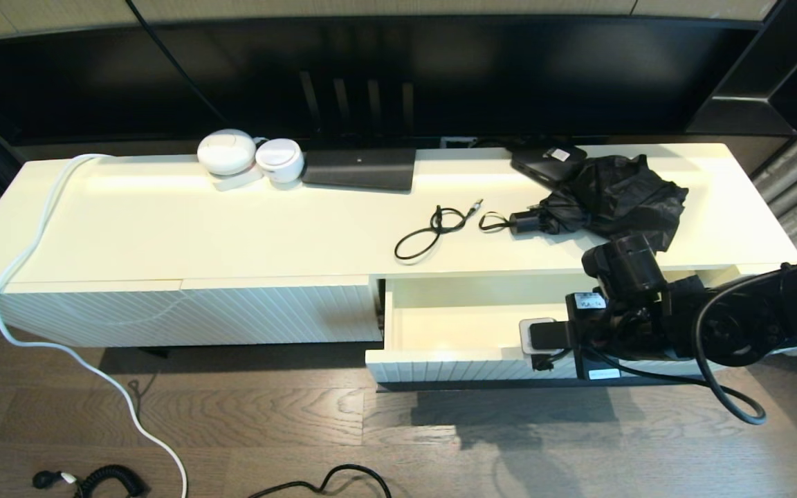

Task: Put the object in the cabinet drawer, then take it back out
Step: Open the drawer

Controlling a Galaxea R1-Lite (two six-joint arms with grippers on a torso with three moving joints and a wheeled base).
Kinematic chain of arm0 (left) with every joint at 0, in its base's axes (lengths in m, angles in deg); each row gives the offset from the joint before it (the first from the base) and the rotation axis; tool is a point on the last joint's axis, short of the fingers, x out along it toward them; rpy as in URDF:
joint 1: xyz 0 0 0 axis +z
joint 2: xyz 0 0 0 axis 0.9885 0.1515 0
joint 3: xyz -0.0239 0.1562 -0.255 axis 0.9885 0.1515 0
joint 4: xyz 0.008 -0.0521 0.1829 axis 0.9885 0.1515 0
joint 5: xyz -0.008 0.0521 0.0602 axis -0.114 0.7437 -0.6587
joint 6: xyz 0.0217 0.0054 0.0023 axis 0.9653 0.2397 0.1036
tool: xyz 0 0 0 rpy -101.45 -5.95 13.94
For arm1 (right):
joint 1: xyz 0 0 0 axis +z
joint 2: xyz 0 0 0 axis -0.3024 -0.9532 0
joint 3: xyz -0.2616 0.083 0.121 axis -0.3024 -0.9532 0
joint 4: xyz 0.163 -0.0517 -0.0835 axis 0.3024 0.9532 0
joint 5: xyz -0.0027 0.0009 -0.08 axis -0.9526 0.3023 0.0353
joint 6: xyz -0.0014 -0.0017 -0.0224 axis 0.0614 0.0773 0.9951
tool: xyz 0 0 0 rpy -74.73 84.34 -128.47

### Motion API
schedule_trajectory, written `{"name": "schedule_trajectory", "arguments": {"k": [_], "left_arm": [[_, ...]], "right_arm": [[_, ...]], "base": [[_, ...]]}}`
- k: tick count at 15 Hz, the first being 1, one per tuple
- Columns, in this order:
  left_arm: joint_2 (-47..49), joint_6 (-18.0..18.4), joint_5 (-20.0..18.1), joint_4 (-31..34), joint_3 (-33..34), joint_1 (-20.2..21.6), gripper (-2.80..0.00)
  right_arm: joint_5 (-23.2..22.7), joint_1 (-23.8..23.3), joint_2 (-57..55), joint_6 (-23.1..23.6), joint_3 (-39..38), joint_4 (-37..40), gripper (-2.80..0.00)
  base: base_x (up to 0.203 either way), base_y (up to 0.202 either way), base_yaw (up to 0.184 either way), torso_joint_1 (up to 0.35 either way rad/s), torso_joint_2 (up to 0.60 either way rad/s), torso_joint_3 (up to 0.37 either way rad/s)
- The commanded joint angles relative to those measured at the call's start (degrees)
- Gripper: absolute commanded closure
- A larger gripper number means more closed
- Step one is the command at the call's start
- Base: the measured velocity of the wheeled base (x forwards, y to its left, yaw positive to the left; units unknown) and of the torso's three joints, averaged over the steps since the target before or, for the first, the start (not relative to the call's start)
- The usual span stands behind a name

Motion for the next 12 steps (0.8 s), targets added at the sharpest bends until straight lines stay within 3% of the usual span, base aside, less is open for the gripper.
{"name": "schedule_trajectory", "arguments": {"k": [1,12], "left_arm": [[0.0,-0.04,0.0,-0.02,0.0,0.0,0.0],[0.0,-0.04,0.0,-0.02,0.0,0.0,0.0]], "right_arm": [[-0.03,0.18,0.77,0.32,-0.62,0.08,0.0],[-0.03,2.02,2.76,-1.0,-7.09,-0.01,0.0]], "base": [[0.0,0.0,0.0,0.0,0.0,0.0],[0.0,0.0,0.0,0.0,0.0,0.0]]}}
